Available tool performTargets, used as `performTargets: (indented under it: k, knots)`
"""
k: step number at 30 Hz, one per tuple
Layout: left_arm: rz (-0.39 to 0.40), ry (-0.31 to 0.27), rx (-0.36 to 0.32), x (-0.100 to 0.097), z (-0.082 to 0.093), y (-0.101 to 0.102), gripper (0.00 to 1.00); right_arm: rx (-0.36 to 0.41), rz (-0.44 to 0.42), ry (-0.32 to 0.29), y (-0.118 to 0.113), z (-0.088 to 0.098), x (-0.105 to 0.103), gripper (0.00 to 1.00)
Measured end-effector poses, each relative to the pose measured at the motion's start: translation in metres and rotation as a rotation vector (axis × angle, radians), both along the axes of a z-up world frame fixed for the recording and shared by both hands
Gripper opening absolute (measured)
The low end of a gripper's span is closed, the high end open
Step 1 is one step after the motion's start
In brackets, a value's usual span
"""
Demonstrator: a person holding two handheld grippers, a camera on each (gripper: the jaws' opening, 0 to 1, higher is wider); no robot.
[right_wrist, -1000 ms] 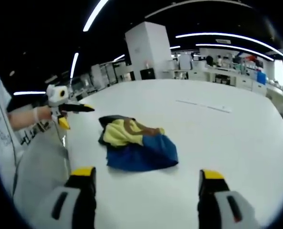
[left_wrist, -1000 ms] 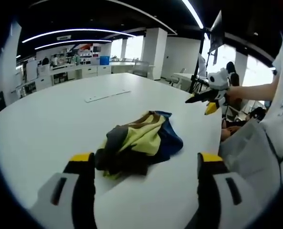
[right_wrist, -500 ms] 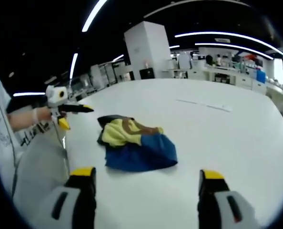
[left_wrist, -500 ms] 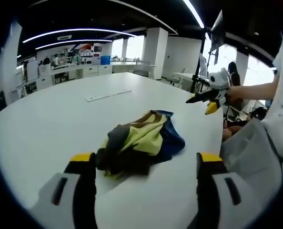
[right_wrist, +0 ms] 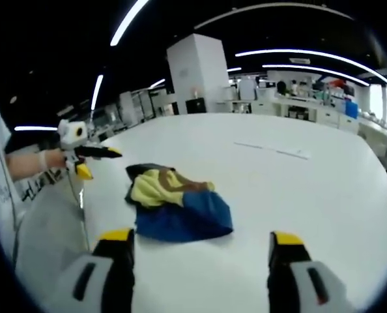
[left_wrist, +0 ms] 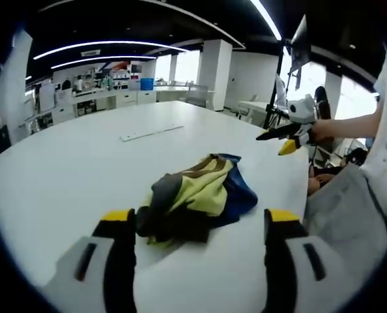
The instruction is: Fold the garment on the visible template until the final outline fits inside the template.
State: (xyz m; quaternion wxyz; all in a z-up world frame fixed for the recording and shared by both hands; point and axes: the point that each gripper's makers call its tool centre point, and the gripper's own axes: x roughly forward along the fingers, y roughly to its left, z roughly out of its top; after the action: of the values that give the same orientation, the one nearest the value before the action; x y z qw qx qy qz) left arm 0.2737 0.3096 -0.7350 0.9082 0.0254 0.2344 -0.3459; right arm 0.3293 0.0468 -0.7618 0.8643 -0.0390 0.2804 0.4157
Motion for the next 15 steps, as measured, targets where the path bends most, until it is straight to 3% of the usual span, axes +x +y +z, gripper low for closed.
performTargets:
  k: [10, 15]
  knots:
    - [0.069, 0.009, -0.008, 0.024, -0.003, 0.009, 0.60, -0.013, 0.019, -0.001, 0.008, -0.006, 0.010, 0.77]
    - [0.085, 0.011, 0.024, 0.036, -0.009, 0.010, 0.48, -0.023, 0.005, -0.005, 0.010, -0.011, 0.019, 0.74]
